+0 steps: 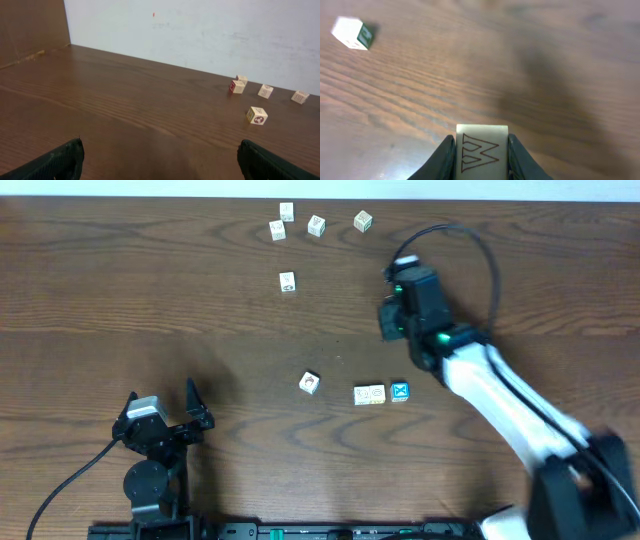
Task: Lift 5 blocks
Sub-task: 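Carry the W block down and place it right of the X block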
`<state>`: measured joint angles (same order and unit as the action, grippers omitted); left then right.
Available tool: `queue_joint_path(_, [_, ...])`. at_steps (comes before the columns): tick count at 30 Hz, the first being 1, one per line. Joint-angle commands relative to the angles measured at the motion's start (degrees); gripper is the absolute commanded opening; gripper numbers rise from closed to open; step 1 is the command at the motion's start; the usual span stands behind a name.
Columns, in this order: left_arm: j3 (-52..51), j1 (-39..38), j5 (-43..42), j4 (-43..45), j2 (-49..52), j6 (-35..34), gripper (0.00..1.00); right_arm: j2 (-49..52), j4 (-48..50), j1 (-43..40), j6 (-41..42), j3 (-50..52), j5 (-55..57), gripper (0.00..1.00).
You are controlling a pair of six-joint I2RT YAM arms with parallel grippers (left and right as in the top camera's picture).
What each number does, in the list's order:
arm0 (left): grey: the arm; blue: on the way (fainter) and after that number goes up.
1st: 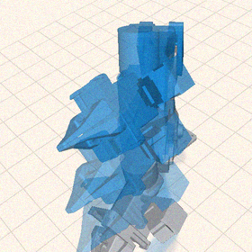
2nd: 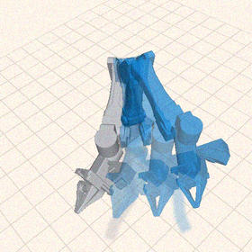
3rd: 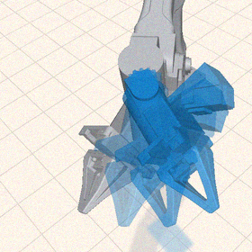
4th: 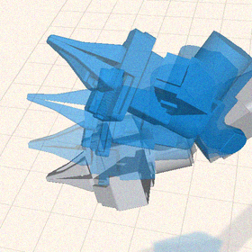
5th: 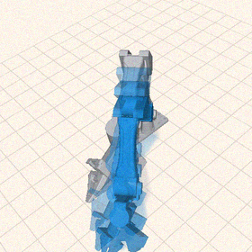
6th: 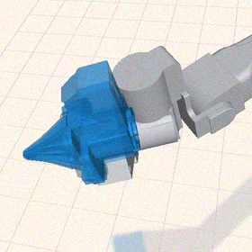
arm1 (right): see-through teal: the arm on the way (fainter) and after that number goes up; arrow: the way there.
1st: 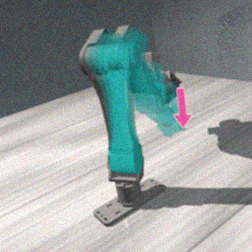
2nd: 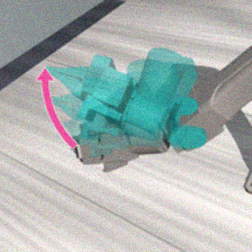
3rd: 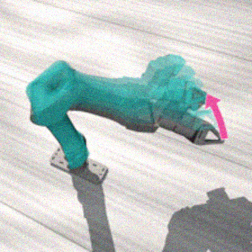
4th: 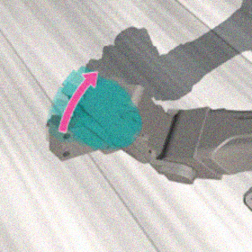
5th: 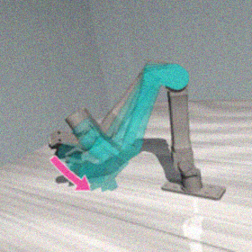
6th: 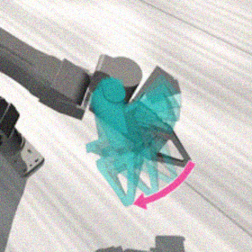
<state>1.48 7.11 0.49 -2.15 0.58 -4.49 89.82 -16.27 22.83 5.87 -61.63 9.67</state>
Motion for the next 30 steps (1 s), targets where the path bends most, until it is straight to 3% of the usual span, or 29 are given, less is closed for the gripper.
queue_joint_path(1, [-1.25, 0.20, 1.01, -2.01, -0.35, -0.11, 0.98, -7.85, -7.21, 0.35, 0.98, -0.50, 6.05, 0.01])
queue_joint_path(4, [-1.25, 0.20, 1.01, -2.01, -0.35, -0.11, 0.98, -12.81, -15.96, 0.31, 4.02, 0.52, 7.85, 0.01])
queue_joint_path(8, [-1.25, 0.20, 1.01, -2.01, -0.35, -0.11, 0.98, -15.17, -18.67, 0.31, 8.20, 6.69, 7.87, 0.01])
queue_joint_path(12, [-1.25, 0.20, 1.01, -2.01, -0.35, -0.11, 0.98, -15.23, -12.46, 0.50, 15.19, 17.00, 7.52, 0.01])
queue_joint_path(18, [-1.25, 0.20, 1.01, -2.01, -0.35, -0.11, 0.98, -15.23, -0.48, 0.50, 18.01, 28.02, 2.84, 0.02])
queue_joint_path(30, [-1.25, 0.20, 1.01, -2.01, -0.35, -0.11, 0.98, -14.25, 3.65, 0.52, 18.95, 31.41, -1.25, 0.03])
